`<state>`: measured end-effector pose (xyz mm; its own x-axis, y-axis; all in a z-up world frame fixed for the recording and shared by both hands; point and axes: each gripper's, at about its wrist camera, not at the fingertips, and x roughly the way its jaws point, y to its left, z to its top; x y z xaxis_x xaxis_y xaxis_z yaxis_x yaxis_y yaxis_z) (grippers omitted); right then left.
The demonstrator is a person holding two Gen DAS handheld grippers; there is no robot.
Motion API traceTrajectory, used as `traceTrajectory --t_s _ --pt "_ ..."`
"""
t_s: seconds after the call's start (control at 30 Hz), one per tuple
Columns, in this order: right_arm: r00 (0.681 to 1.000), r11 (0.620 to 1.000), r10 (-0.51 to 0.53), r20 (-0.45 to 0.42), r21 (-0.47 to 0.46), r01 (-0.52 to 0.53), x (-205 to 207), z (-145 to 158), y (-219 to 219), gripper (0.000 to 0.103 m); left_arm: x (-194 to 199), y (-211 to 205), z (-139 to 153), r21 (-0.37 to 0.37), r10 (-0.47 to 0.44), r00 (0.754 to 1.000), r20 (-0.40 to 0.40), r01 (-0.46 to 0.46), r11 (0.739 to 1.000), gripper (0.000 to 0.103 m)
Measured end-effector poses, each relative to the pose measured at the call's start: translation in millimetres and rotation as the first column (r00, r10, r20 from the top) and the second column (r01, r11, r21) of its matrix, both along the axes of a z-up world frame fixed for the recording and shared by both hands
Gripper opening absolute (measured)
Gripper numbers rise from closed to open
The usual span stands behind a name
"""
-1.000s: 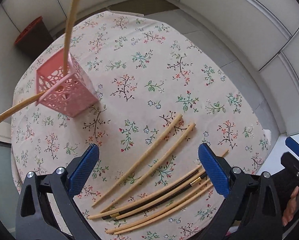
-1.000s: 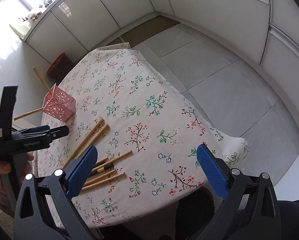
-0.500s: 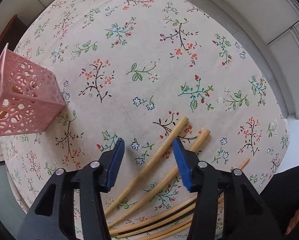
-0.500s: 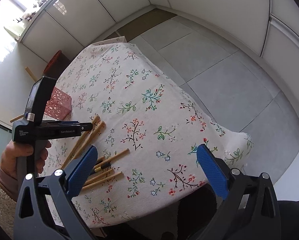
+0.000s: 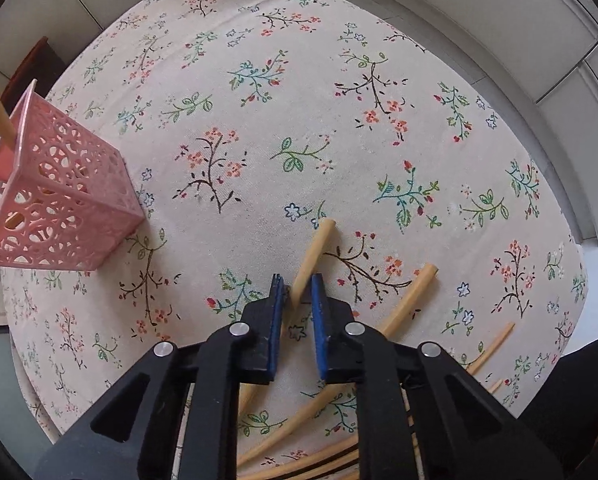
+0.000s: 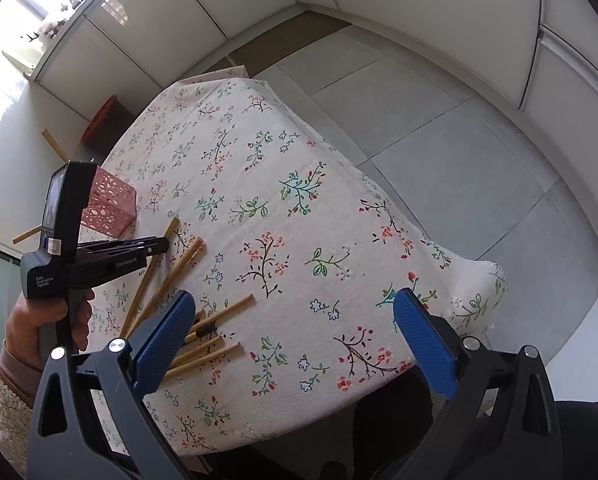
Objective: Organize utensils
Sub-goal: 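Grasp and lift a chopstick with the left gripper while the right gripper approaches the pile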
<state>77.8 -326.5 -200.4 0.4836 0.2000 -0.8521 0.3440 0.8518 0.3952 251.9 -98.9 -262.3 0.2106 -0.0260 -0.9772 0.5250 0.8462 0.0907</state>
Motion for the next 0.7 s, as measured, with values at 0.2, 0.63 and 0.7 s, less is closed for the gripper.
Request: traceTrajectory --t_s 0.2,0.63,0.7 --pt "1.0 1.0 -0.002 -0.008 -0.018 0.002 2.9 -1.1 3.4 0.096 -13.5 28.1 21.5 -0.021 0.042 0.992 0.116 -0.039 0.999 0.011" --pt "0.977 0.999 0.048 -0.209 0.027 -0.043 81.4 -7.6 81.7 0.096 -65.6 66.6 101.5 -0.082 0.127 0.928 0.349 -0.105 0.991 0.009" --pt "0.958 0.997 0.072 -0.278 0.022 -0.068 100.0 -16.1 102.4 0.094 -67.0 77.7 106.4 -0.1 0.15 0.92 0.363 -0.122 0.988 0.009"
